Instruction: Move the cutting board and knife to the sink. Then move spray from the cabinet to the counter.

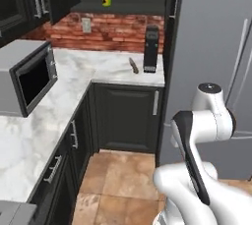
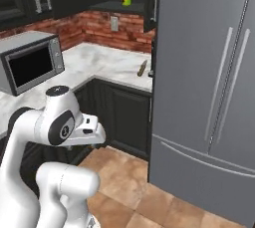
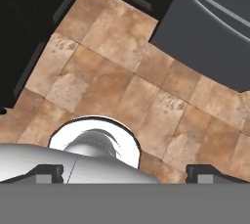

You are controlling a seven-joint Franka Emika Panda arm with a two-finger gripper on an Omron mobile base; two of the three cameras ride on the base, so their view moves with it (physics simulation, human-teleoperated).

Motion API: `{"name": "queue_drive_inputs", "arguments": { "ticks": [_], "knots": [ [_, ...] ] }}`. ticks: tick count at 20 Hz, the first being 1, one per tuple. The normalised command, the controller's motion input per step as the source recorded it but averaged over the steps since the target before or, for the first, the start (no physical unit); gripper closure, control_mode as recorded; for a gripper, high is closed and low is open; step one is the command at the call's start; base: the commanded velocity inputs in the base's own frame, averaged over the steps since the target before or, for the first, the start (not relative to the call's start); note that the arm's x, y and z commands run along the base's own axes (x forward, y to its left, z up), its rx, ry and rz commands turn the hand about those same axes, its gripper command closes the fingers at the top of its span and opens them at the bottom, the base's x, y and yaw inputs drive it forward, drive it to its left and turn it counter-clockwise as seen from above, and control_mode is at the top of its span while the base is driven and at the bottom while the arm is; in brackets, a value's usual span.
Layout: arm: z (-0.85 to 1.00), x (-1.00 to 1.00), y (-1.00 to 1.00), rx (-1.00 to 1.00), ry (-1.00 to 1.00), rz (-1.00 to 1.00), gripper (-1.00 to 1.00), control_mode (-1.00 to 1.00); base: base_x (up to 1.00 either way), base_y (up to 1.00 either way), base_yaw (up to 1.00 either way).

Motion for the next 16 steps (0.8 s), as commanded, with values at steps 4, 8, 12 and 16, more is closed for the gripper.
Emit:
{"name": "queue_drive_inputs", "arguments": {
  "ticks": [4,8,12,16],
  "knots": [
    [0.00,0.00,0.00,0.00,0.00,0.00,-1.00,1.00,1.00,0.38,-0.02],
    [0.00,0.00,0.00,0.00,0.00,0.00,-1.00,1.00,0.93,0.83,-0.16],
    [0.00,0.00,0.00,0.00,0.00,0.00,-1.00,1.00,0.76,0.53,-0.20],
    [0.00,0.00,0.00,0.00,0.00,0.00,-1.00,1.00,0.79,0.01,-0.29]
  ]
}}
